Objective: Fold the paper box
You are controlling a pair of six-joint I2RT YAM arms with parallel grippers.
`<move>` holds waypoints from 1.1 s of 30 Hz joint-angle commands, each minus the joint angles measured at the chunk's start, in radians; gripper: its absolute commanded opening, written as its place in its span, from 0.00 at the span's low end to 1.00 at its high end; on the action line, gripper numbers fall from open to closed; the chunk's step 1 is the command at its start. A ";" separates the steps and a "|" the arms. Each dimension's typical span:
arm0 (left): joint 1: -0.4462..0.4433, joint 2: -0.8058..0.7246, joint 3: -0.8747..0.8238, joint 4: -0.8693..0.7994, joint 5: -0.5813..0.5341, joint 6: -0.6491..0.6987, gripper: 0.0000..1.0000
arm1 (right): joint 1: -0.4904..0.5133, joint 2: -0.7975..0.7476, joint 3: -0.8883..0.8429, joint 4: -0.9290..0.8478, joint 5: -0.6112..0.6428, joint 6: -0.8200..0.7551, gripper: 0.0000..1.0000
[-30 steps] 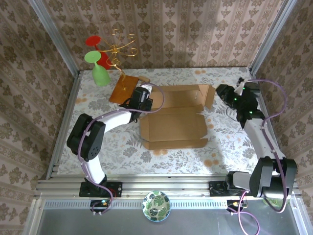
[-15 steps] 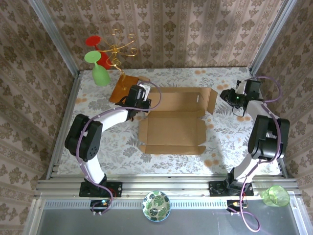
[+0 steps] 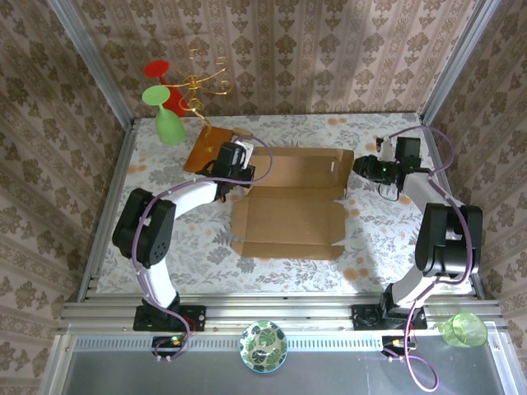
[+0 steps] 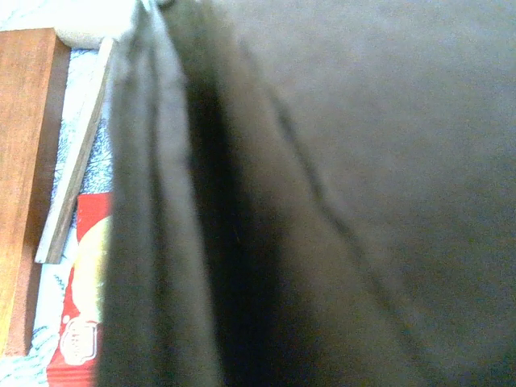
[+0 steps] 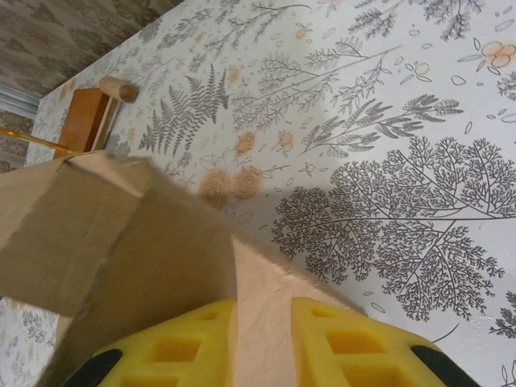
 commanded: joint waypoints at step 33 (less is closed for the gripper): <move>-0.096 -0.027 -0.208 0.328 -0.153 0.150 0.00 | -0.101 0.137 0.020 0.164 -0.101 0.163 0.26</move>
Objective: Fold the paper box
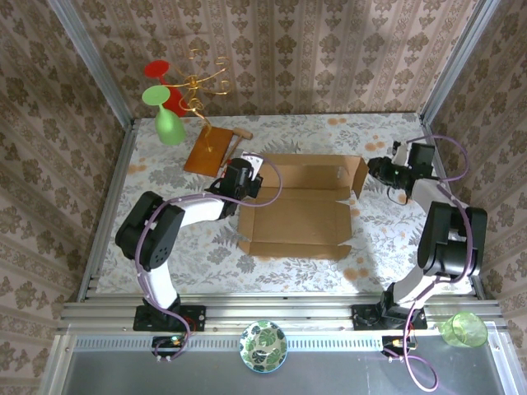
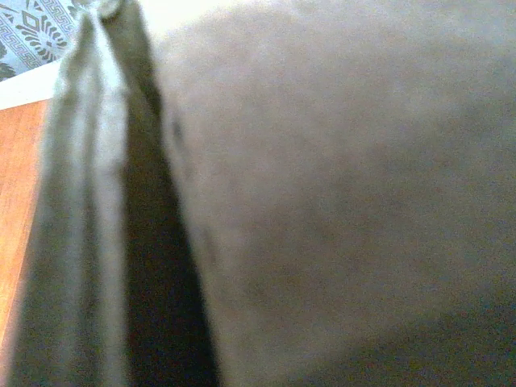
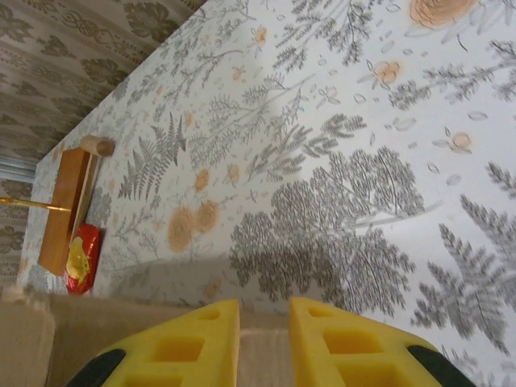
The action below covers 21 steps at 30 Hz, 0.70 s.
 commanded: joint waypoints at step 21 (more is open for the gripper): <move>-0.019 0.020 -0.011 0.022 -0.064 -0.033 0.00 | 0.055 -0.056 -0.116 0.026 -0.134 0.045 0.18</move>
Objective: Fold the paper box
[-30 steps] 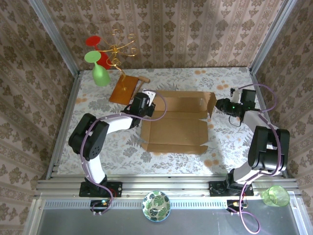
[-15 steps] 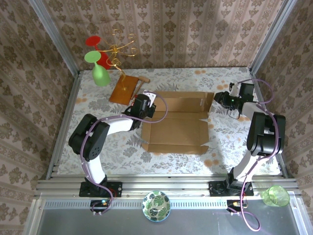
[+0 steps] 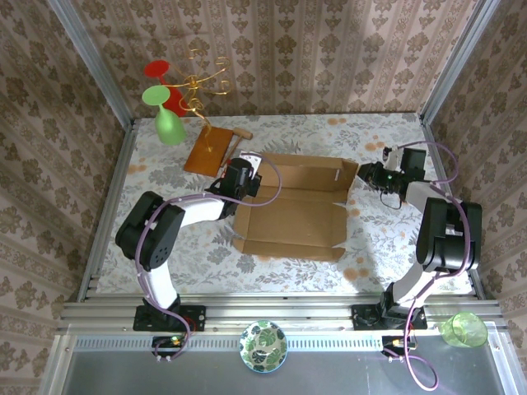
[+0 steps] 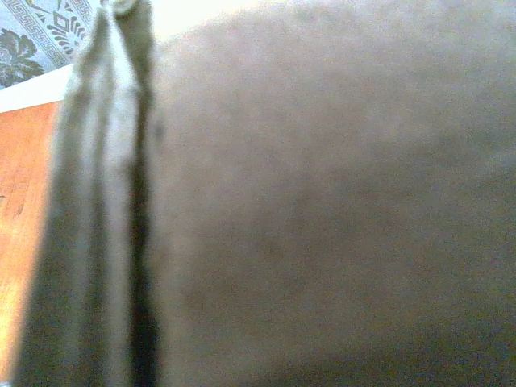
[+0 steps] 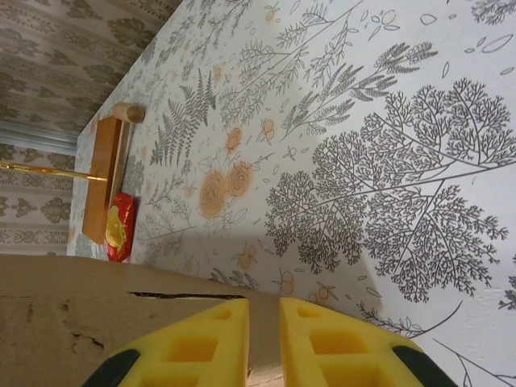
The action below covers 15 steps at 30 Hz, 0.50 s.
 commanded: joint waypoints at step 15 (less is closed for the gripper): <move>-0.001 0.025 0.065 -0.103 0.037 -0.081 0.00 | 0.015 0.047 0.126 -0.255 -0.059 0.026 0.31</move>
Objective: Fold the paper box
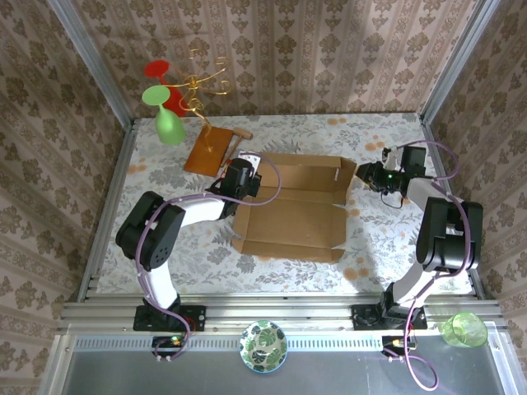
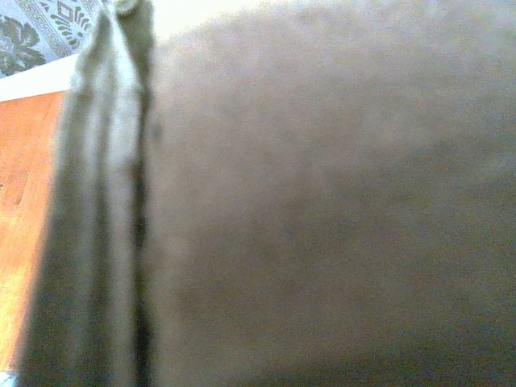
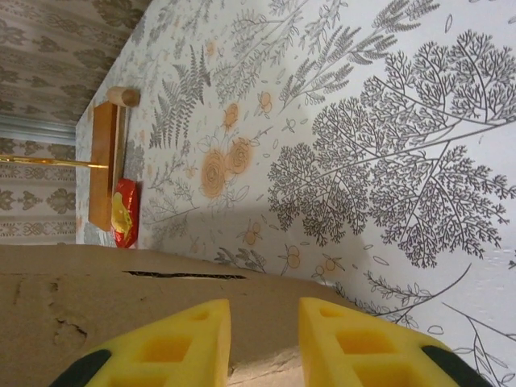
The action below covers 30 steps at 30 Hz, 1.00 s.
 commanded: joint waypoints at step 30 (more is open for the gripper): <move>0.009 0.024 0.092 -0.141 0.100 0.004 0.00 | 0.056 -0.114 -0.111 0.049 0.015 -0.136 0.27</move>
